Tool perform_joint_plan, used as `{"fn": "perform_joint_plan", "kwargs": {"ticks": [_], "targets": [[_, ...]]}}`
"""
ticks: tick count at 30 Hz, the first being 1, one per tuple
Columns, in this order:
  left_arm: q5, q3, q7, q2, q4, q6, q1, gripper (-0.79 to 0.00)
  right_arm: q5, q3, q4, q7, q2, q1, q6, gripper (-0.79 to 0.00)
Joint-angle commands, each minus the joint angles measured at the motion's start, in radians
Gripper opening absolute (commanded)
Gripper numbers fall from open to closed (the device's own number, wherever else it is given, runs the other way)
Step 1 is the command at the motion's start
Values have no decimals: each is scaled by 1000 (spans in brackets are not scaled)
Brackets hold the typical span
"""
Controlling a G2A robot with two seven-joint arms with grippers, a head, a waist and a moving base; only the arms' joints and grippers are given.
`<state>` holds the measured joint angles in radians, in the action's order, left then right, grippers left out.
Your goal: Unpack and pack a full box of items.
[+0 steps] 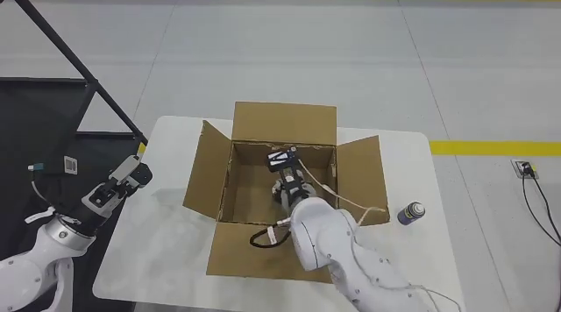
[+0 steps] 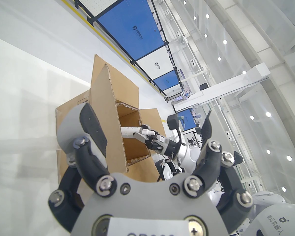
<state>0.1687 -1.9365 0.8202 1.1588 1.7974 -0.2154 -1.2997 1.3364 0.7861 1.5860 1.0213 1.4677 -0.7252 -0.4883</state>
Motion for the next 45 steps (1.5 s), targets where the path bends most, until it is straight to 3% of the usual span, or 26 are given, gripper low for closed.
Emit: {"fn": "perform_joint_plan", "kwargs": {"ticks": [1, 9, 16, 17, 20, 24, 30, 35, 40, 45], "targets": [[0, 0, 0, 0, 0, 0, 0, 0, -16, 5, -68, 10, 11, 37, -11, -785], [0, 0, 0, 0, 0, 0, 0, 0, -34, 11, -291, 43, 42, 121, 4, -785], [0, 0, 0, 0, 0, 0, 0, 0, -101, 37, -398, 32, 61, 156, 59, -785], [0, 0, 0, 0, 0, 0, 0, 0, -107, 38, -407, 32, 64, 158, 66, -699], [0, 0, 0, 0, 0, 0, 0, 0, -114, 39, -425, 33, 71, 165, 78, -172], [0, 0, 0, 0, 0, 0, 0, 0, -113, 38, -441, 38, 79, 173, 91, 0], [0, 0, 0, 0, 0, 0, 0, 0, -92, 50, -413, 57, 82, 172, 114, 0], [0, 0, 0, 0, 0, 0, 0, 0, -49, 101, -261, 87, 65, 117, 124, 0], [0, 0, 0, 0, 0, 0, 0, 0, 31, 248, 131, 177, 15, -66, 201, 0], [0, 0, 0, 0, 0, 0, 0, 0, 124, 477, 500, 227, -32, -304, 286, 0]]}}
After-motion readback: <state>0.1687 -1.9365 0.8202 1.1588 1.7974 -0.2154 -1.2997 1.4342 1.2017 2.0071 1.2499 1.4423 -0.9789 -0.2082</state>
